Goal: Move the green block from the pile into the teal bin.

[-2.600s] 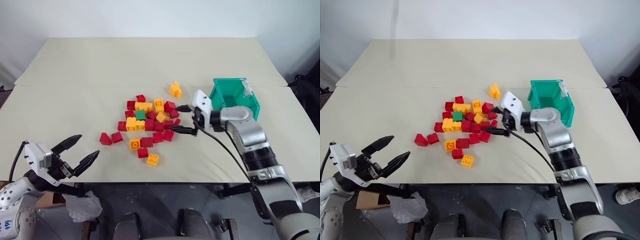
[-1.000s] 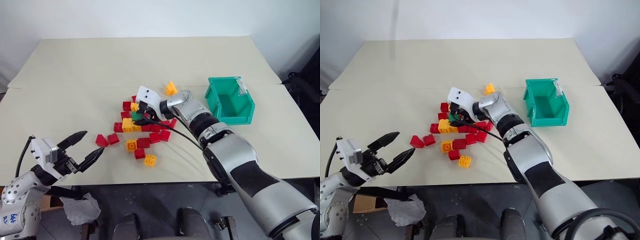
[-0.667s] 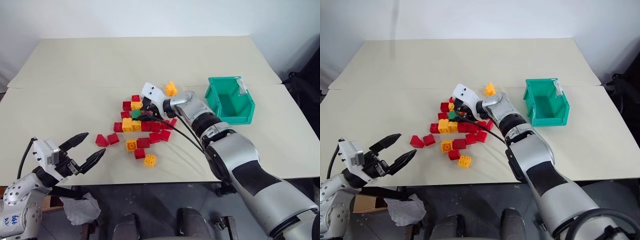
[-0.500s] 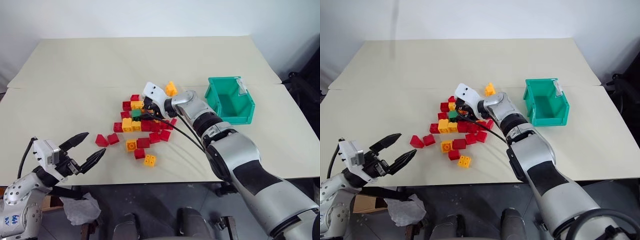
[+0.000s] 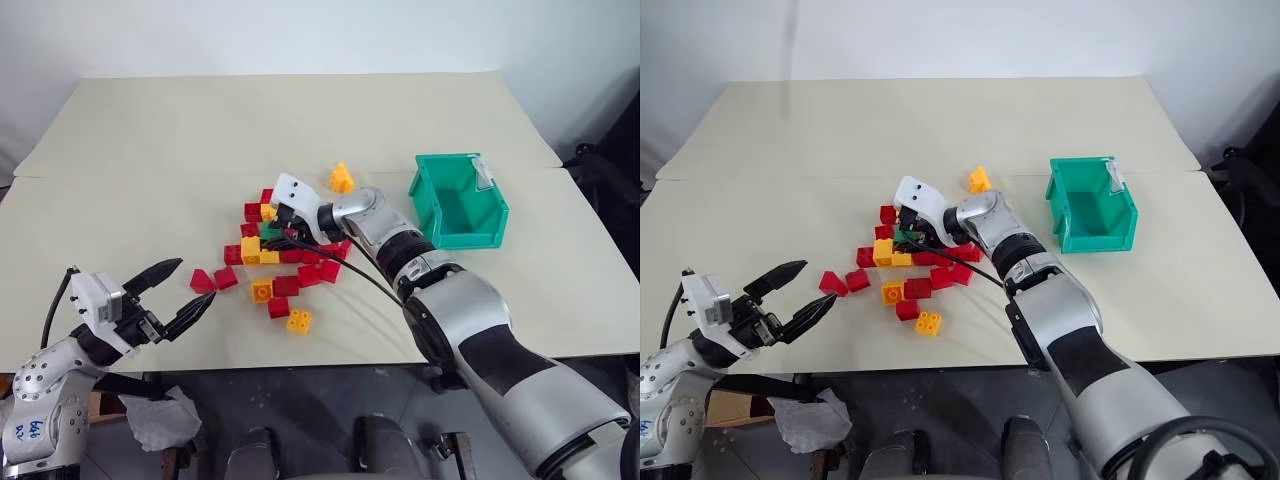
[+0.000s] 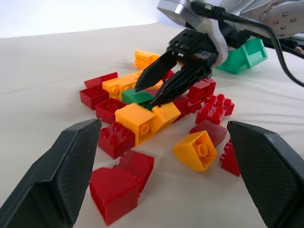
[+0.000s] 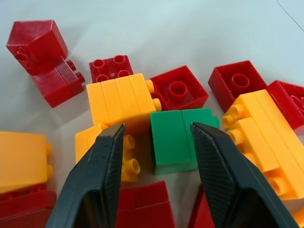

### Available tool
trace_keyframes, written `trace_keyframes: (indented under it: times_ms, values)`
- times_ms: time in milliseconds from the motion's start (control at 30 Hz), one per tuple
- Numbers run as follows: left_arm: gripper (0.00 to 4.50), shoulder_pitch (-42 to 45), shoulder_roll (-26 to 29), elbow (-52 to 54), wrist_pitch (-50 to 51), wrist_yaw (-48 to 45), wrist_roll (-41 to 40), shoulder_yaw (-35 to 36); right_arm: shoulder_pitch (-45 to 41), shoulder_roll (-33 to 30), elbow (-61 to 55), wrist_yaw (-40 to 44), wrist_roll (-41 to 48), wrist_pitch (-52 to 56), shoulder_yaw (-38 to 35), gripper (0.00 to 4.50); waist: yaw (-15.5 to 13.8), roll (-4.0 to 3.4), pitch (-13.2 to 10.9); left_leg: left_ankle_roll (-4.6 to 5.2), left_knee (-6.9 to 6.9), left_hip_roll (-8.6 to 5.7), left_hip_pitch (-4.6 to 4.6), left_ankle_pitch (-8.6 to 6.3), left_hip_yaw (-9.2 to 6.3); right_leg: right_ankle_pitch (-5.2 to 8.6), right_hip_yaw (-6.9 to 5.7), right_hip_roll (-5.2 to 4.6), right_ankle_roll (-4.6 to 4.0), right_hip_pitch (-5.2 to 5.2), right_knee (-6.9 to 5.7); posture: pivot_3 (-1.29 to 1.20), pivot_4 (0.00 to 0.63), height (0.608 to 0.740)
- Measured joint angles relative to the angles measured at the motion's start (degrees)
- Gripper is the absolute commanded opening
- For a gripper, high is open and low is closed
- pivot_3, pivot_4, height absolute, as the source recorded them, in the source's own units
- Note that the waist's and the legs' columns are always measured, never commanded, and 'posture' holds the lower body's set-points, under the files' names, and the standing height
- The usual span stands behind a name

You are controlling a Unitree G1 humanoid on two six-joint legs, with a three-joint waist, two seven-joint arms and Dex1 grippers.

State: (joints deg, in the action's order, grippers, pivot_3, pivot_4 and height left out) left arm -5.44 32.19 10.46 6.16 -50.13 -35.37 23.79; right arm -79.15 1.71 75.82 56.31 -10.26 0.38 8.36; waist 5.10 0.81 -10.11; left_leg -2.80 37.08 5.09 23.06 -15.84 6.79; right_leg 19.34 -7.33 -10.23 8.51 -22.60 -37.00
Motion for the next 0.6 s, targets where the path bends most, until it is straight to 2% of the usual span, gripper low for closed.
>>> trace_keyframes:
  times_ms: [100,133,200,367,600]
  values:
    - [4.5,-0.27,0.0,0.01,0.0,0.02,0.0,-0.02,0.03,0.46,0.01,-4.69,0.01,0.69,-0.56,2.29,-0.06,0.0,0.0,-0.01,0.02,0.0,0.0,0.0,0.0,0.0,0.0,0.0,0.0,0.0,-0.01,0.0,0.15,0.74]
    - [4.5,-0.48,0.0,0.02,0.0,0.04,0.0,-0.02,0.06,0.46,0.1,-5.77,0.13,1.03,-1.03,2.46,-0.14,0.0,0.0,0.0,0.02,0.0,0.01,0.0,-0.01,0.0,0.0,0.0,0.0,0.0,-0.01,0.0,0.15,0.74]
    - [4.5,-0.91,0.0,0.03,0.0,0.09,-0.01,-0.02,0.08,0.63,0.12,-6.2,0.82,2.53,-2.24,2.89,-0.21,0.0,0.0,0.0,0.01,0.0,0.01,0.0,-0.01,0.0,0.0,0.0,0.0,0.0,-0.01,0.0,0.15,0.74]
    - [4.5,-1.39,0.0,0.11,0.0,0.32,-0.01,-0.02,0.09,0.84,0.12,-7.08,0.94,2.92,-2.44,4.47,-0.17,0.0,0.0,0.0,0.01,0.0,0.01,0.0,0.0,0.0,0.01,0.0,0.0,0.0,-0.01,0.0,0.15,0.74]
    - [4.5,-0.89,0.0,0.1,0.0,0.38,-0.01,-0.04,0.25,0.46,0.11,-5.29,0.42,2.32,-1.89,4.47,-0.18,0.0,0.0,0.0,0.02,0.0,0.01,0.0,0.0,0.0,0.01,0.0,0.0,0.0,-0.01,0.0,0.15,0.74]
